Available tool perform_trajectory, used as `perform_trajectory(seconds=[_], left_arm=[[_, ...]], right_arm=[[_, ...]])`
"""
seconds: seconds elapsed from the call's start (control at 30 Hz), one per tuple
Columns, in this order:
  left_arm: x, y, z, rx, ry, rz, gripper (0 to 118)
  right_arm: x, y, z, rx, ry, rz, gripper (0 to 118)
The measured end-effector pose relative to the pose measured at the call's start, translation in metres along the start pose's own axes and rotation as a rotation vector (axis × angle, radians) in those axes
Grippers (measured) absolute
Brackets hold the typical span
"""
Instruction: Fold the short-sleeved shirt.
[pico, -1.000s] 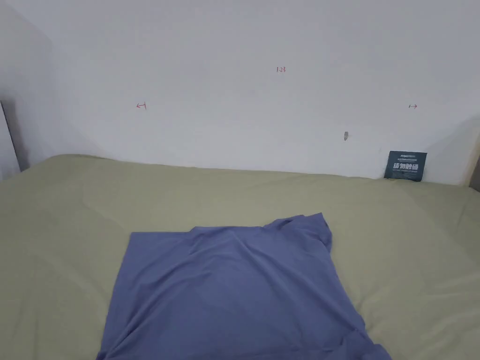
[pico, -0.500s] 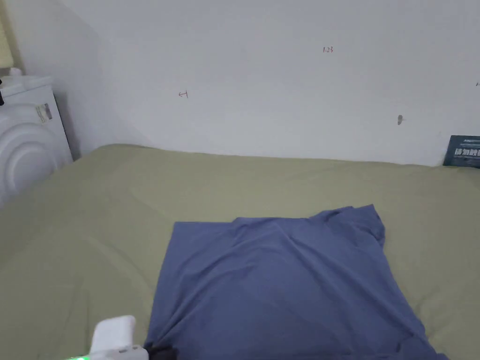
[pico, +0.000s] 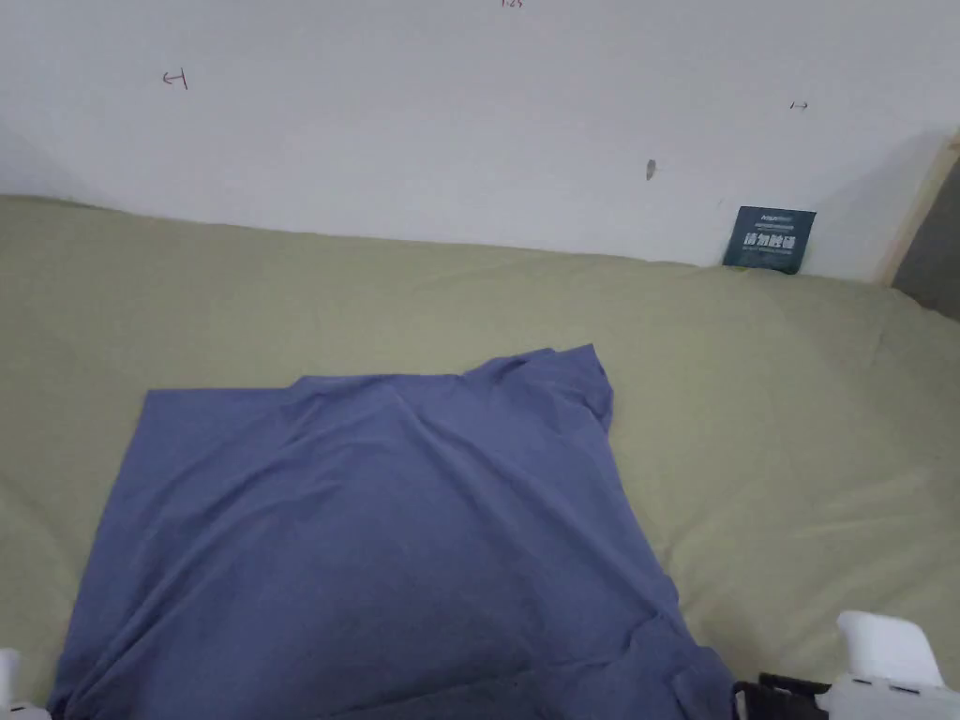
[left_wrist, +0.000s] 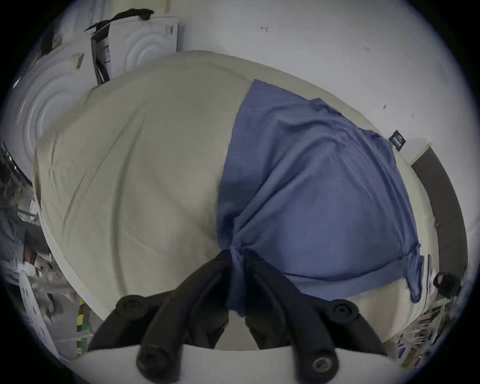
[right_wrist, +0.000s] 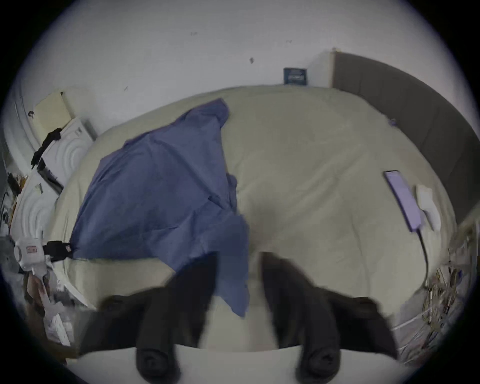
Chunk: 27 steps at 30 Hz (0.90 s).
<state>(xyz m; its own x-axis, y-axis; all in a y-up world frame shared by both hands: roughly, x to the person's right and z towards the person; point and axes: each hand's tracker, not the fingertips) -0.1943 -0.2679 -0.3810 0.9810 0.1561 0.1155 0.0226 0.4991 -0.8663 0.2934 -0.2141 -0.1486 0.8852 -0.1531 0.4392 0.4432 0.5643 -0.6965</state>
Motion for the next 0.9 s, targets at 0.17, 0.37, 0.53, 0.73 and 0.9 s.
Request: perform_trajectory(seconds=[0.17,0.37,0.53,0.73,0.9], left_arm=[[-0.003,-0.001,0.006,0.001,-0.022,0.015,9],[0.002,-0.005,0.008,-0.002,-0.015,-0.021,9],[-0.006,-0.005,0.012,0.011,-0.043,-0.022,9],[-0.01,0.004,0.023,0.032,-0.058,-0.04,9],[-0.007,0.024,0.038,0.054,-0.071,-0.058,9]], right_arm=[[-0.021,0.0,-0.026,-0.008,0.057,0.146,70],[-0.042,-0.015,-0.063,-0.077,-0.096,0.404,8],[-0.031,-0.011,-0.045,0.013,-0.039,0.229,8],[-0.035,-0.007,-0.009,0.164,0.017,0.258,8],[-0.03,0.019,-0.005,0.161,0.061,0.185,8]])
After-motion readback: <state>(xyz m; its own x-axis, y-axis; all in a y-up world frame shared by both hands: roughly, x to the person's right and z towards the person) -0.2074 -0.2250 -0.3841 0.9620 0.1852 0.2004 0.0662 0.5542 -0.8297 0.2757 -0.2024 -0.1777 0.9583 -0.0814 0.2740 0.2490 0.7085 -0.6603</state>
